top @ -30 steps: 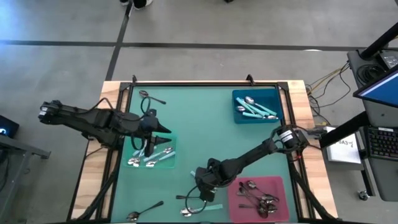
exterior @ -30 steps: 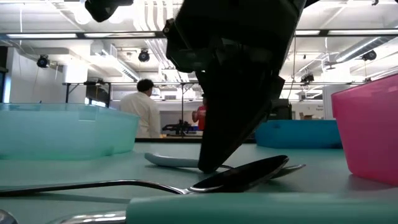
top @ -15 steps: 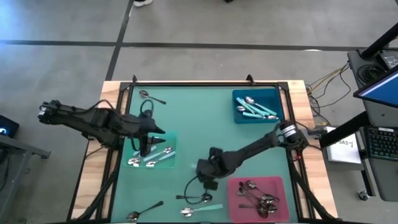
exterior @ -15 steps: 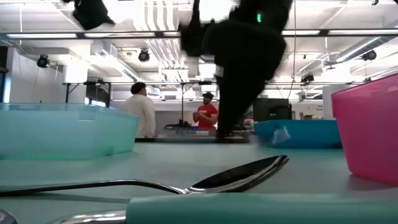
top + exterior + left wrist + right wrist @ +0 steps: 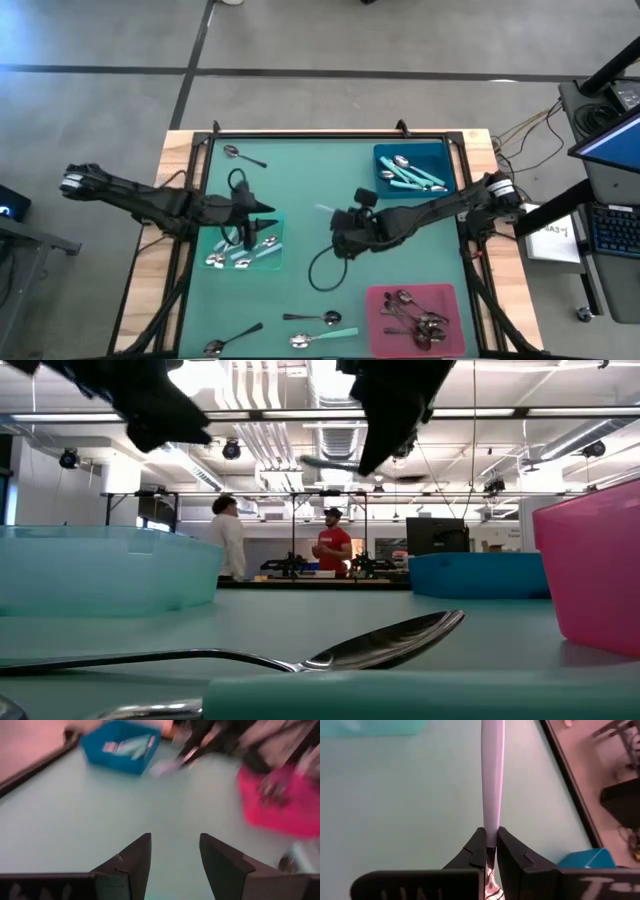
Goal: Sort silverware by color (type)
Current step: Put the blue spoon into the green bin, then put the black spoon into the red bin
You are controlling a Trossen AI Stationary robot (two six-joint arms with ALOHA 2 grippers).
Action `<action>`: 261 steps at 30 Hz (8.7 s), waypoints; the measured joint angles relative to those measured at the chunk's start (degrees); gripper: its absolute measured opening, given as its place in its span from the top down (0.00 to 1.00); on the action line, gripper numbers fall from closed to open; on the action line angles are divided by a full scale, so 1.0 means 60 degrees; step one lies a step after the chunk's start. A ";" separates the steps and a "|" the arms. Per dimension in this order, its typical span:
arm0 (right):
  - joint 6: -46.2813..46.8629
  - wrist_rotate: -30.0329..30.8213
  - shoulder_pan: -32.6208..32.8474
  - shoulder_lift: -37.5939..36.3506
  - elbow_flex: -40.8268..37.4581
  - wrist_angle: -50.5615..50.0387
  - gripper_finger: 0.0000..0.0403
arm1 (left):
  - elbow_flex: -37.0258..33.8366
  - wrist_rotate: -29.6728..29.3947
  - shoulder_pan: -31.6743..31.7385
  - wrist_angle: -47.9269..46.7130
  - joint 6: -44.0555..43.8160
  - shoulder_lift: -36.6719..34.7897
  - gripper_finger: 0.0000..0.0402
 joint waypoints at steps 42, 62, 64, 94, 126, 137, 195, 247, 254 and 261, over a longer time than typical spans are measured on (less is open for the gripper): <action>-0.6073 -0.1224 -0.0936 0.0069 -0.0566 0.6838 0.97 | -0.2098 -0.2477 0.0004 0.9803 0.1771 0.2514 0.68; -0.5643 -0.1197 -0.0892 -0.0251 -0.0566 0.6190 0.62 | -0.2098 -0.2631 0.0007 0.9148 0.1818 0.2190 0.95; -0.4878 -0.1196 -0.0898 -0.0424 -0.0566 0.5547 0.59 | -0.2098 -0.2637 0.0015 0.8492 0.1633 0.1874 0.95; 0.0976 -0.5355 0.0965 0.1611 -0.0379 0.5187 0.67 | -0.1004 -0.0015 -0.2790 -0.4977 -0.4732 -0.3064 0.91; 0.1289 -0.7974 0.1703 0.4957 0.2400 0.4440 0.74 | 0.2197 0.0765 -0.2790 -0.7577 -0.3238 -0.1806 0.65; 0.0703 -0.7555 0.1656 0.5115 0.2482 0.3846 0.96 | 0.2197 0.0761 -0.2790 -0.7584 -0.3204 -0.1806 0.65; 0.7042 -0.6682 0.4709 0.0659 -0.0405 -0.1681 0.65 | -0.0112 0.3020 -0.6835 -0.1150 -0.7949 0.2447 0.65; 0.6994 -0.7476 0.4658 0.0613 -0.0405 -0.1397 0.70 | 0.5912 0.2700 -0.7817 -0.5212 -0.8696 0.9731 0.99; 0.7021 -0.7008 0.4661 0.0140 -0.0398 -0.0826 0.71 | 0.5933 0.0067 -0.7705 -0.5338 -0.8888 0.8117 1.00; 0.5617 -0.2679 0.4604 -0.0002 -0.0398 0.2192 0.70 | 0.5945 -0.3879 -0.7433 -0.5537 -0.8453 0.7049 1.00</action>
